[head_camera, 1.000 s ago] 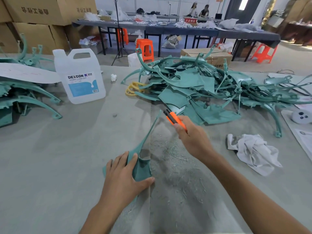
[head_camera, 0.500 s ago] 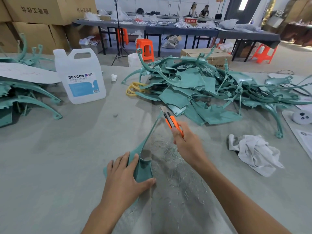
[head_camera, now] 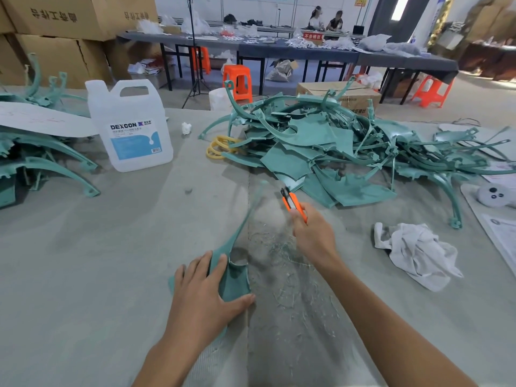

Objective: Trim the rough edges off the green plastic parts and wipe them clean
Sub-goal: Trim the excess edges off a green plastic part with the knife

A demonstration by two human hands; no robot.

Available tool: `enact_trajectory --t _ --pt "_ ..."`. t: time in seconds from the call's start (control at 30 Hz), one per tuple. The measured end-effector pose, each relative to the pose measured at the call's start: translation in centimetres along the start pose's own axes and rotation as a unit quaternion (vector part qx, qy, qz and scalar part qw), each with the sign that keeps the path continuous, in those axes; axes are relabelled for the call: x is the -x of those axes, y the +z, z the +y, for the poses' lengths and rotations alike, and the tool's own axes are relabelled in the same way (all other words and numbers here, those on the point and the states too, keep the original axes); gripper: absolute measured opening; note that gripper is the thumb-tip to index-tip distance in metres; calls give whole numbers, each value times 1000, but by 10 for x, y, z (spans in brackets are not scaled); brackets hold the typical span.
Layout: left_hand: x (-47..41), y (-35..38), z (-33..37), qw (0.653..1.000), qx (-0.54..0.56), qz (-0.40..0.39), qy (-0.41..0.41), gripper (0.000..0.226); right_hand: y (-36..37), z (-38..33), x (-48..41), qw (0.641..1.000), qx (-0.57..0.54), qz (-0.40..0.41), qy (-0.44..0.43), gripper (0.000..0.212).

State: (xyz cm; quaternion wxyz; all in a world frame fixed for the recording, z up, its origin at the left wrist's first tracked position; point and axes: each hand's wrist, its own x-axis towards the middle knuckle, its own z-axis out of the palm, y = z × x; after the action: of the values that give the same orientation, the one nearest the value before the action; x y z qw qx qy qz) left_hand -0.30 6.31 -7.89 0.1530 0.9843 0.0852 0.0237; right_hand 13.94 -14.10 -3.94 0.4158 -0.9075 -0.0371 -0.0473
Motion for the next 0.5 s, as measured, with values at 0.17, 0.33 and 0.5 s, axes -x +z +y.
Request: enact_trajectory --t 0.17,0.33,0.5 --pt "-1 -2 1 1000 0 -5 -1 112 1 3 15 997 -41 26 -64 24" --pt "0 -2 1 1000 -4 -5 0 114 11 0 19 995 -13 15 -97 16" --pt "-1 0 -1 1000 -6 3 2 109 4 6 10 998 4 40 -49 24"
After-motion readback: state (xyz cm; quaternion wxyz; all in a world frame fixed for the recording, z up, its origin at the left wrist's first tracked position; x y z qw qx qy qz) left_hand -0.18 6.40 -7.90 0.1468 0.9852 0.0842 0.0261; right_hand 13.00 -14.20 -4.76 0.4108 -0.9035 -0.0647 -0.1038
